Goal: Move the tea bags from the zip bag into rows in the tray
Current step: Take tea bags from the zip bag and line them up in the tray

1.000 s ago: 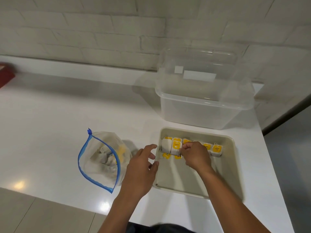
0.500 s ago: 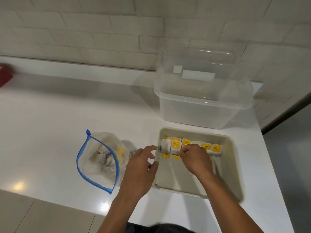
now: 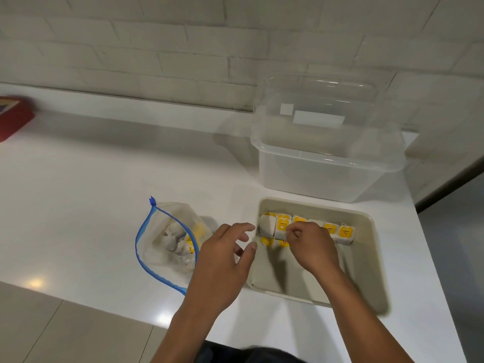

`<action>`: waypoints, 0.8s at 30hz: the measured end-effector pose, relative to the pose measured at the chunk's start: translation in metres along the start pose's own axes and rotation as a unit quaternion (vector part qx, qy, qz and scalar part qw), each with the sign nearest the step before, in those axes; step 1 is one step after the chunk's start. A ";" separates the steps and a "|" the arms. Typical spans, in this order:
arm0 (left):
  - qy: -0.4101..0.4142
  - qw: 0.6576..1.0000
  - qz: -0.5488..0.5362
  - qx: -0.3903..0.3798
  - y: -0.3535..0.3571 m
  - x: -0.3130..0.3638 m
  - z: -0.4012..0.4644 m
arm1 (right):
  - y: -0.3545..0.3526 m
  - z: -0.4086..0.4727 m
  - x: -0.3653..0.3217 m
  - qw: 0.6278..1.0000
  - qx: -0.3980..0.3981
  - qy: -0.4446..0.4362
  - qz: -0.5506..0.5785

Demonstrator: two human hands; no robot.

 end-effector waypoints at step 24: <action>0.003 0.995 0.047 0.086 -0.148 -0.051 -0.024 | 0.014 -0.163 -0.196 0.967 -0.039 -0.167 0.187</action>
Point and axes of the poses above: each hand's wrist, its own z-axis towards the middle knuckle, its own y-axis out of the palm, x = y × z, the point moved 9 cm from there along z, towards the middle knuckle, and after that the axes turned 9 degrees about y, right-handed, at the moved point
